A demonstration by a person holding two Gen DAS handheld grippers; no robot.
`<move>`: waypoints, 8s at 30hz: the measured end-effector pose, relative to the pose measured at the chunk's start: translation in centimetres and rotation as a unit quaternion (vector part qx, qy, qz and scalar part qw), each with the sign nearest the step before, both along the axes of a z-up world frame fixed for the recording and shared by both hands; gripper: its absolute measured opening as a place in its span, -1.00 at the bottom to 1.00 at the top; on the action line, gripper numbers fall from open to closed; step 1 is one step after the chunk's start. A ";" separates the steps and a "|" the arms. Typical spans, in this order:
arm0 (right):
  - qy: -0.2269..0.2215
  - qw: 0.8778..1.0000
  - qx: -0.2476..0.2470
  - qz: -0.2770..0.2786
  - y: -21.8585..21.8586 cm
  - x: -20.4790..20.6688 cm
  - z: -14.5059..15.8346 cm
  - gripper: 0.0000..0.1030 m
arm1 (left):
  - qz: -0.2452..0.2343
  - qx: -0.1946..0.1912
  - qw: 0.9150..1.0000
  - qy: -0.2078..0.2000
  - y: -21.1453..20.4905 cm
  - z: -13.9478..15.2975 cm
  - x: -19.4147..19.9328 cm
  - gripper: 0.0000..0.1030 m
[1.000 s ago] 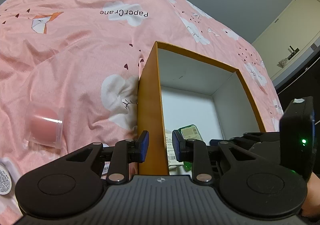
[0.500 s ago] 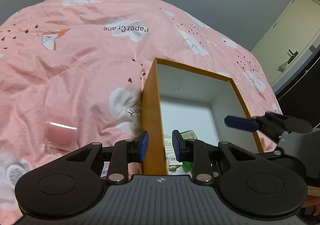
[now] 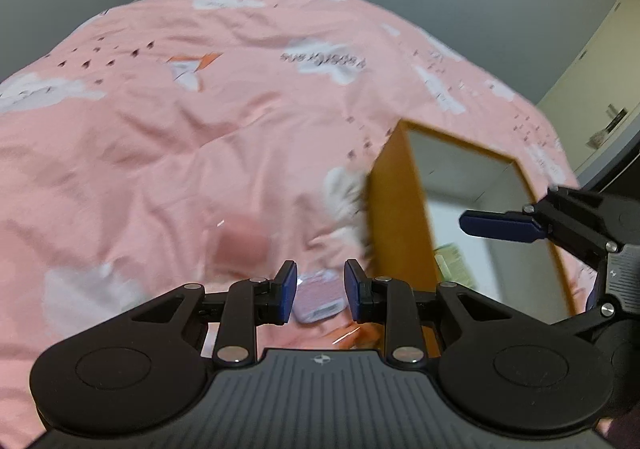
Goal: Organize rigid objects
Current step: 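Move the right tool to the pink bottle while the left tool approaches the clear cup, then grasp the pink orange-capped bottle with the right tool while the left tool grasps the clear cup, then carry the pink bottle and clear cup with both tools over the box, then lower both items into the box and open both tools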
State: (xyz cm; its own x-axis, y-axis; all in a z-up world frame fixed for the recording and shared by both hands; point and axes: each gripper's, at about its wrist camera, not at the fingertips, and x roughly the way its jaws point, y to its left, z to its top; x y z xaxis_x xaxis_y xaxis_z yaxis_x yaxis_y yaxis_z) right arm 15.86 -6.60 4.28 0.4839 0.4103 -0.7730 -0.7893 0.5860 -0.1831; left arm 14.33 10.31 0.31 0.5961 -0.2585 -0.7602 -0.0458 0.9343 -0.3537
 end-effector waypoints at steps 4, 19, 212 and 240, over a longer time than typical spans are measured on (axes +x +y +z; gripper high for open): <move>0.014 0.997 -0.058 0.058 2.6 -0.3 -1.8 0.04 | 0.003 0.003 1.000 0.026 0.8 -1.9 -0.6 -0.38; 0.115 0.933 -0.236 0.245 8.7 -0.5 -10.3 -0.03 | 0.004 0.012 0.994 0.105 2.5 -6.6 -1.9 -0.38; 0.103 0.958 -0.039 -0.264 -13.8 15.2 -6.5 -0.20 | -0.163 0.154 0.971 -0.086 -17.5 -2.3 9.3 0.61; 0.113 0.948 -0.032 -0.295 -10.4 18.4 -8.4 -0.19 | -0.061 -0.034 0.998 -0.012 -7.4 -2.7 9.3 -0.12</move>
